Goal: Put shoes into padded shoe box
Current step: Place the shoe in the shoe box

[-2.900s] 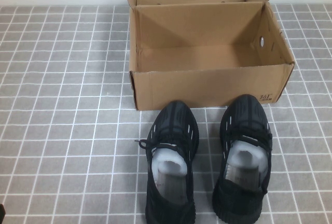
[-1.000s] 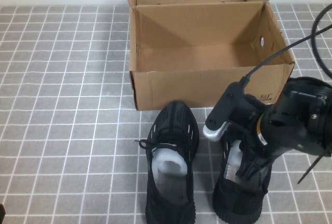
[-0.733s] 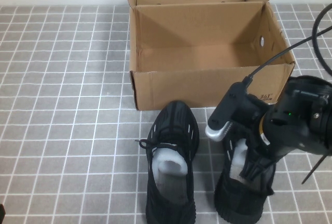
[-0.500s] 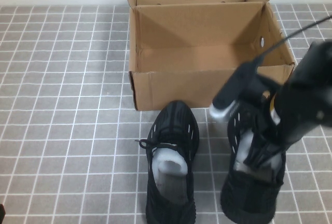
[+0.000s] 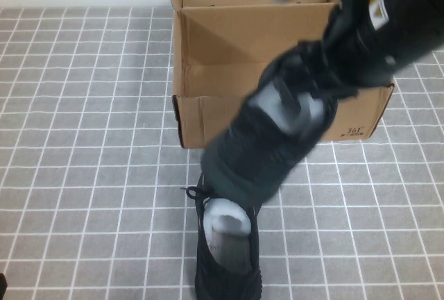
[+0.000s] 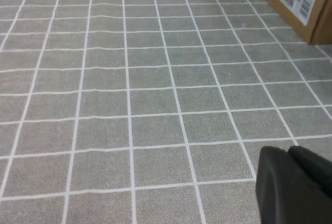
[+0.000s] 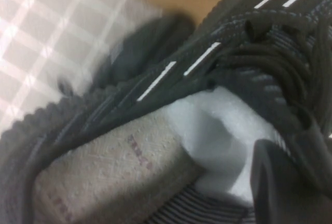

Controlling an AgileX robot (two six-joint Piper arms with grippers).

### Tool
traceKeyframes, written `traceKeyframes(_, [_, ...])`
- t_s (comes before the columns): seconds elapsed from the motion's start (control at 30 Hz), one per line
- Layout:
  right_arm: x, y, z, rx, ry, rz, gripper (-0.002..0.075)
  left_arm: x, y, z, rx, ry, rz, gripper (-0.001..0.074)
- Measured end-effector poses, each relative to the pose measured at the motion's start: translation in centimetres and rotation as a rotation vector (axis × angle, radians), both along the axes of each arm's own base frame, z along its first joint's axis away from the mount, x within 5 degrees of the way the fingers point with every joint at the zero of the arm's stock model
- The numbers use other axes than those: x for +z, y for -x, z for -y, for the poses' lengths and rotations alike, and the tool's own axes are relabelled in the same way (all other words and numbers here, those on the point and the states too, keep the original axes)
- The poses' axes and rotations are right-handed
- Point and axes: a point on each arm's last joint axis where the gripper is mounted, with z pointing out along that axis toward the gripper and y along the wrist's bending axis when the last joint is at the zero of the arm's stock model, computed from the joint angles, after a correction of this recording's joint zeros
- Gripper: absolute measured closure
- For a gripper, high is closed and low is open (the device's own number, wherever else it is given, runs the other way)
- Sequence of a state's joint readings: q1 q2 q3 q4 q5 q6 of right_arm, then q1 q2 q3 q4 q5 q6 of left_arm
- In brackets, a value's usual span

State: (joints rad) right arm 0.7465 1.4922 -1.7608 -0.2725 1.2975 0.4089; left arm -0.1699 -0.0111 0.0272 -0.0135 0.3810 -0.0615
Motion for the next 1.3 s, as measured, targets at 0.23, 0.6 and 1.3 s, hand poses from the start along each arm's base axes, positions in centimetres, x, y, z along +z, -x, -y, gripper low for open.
traceKeyframes(0.23, [2.3, -3.9, -2.2, -0.238, -0.298, 0.176, 0.0732, 0.0, 0.0, 0.0, 0.0, 0.0, 0.0, 0.0739])
traceKeyframes(0.6, [-0.3, -11.9, -2.3, -0.312, -0.523, 0.291, 0.0732, 0.0, 0.0, 0.0, 0.0, 0.0, 0.0, 0.0739])
traceKeyframes(1.3, [-9.5, -21.8, -3.1, -0.295, -0.607, 0.395, 0.0732, 0.0, 0.0, 0.0, 0.0, 0.0, 0.0, 0.0739])
